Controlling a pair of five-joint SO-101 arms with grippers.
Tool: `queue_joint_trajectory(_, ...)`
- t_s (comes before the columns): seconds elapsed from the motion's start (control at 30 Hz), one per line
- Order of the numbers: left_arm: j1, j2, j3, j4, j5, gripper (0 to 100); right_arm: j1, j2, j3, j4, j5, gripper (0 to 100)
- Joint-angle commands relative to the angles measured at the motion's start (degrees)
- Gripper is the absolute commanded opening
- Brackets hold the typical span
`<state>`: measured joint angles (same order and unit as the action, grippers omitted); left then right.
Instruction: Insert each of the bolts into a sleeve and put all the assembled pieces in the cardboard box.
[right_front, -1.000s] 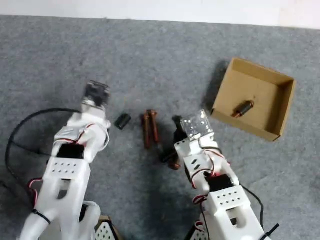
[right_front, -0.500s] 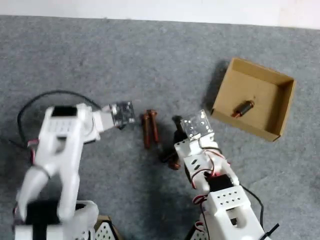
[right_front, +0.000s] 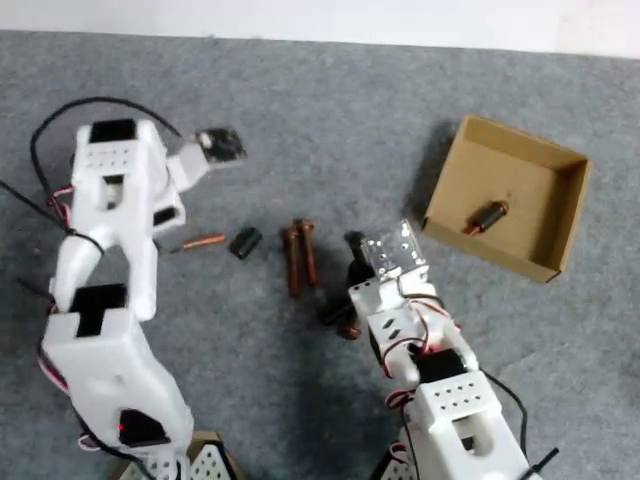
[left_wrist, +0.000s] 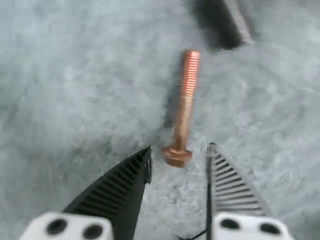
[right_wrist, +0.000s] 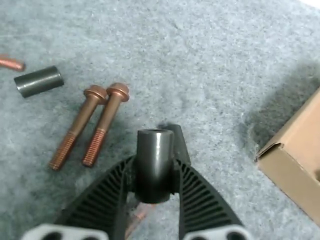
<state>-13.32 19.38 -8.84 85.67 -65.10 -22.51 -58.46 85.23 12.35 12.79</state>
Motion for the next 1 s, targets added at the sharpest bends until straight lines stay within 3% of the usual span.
queue_joint_trajectory(0.0, -0.75, 0.48, -6.90, 1.32, 11.87, 20, 0.48, -1.63, -0.48, -0.31, 0.44, 0.5)
queue_joint_trajectory(0.1, -0.04, 0.40, -7.60, 1.32, 29.36, 20, 0.48, -1.63, -0.48, -0.31, 0.44, 0.5)
queue_joint_trajectory(0.23, 0.13, 0.57, -7.25, 5.71, 60.75, 20, 0.48, -1.63, -0.48, -0.31, 0.53, 0.5)
queue_joint_trajectory(0.37, 5.93, 0.92, -6.02, 11.43, 84.57, 20, 0.48, -1.63, -0.48, -0.31, 0.53, 0.5)
queue_joint_trajectory(0.57, 9.89, 0.92, -1.45, 11.52, 99.96, 20, 0.48, -1.63, -0.48, -0.31, 0.53, 0.5)
queue_joint_trajectory(0.87, 3.38, 1.01, -0.92, 2.46, 122.64, 20, 0.48, -1.63, -0.48, -0.31, 0.53, 0.5)
queue_joint_trajectory(0.97, 2.86, 1.01, 0.13, 2.55, 125.19, 20, 0.48, -1.63, -0.48, -0.31, 0.53, 0.5)
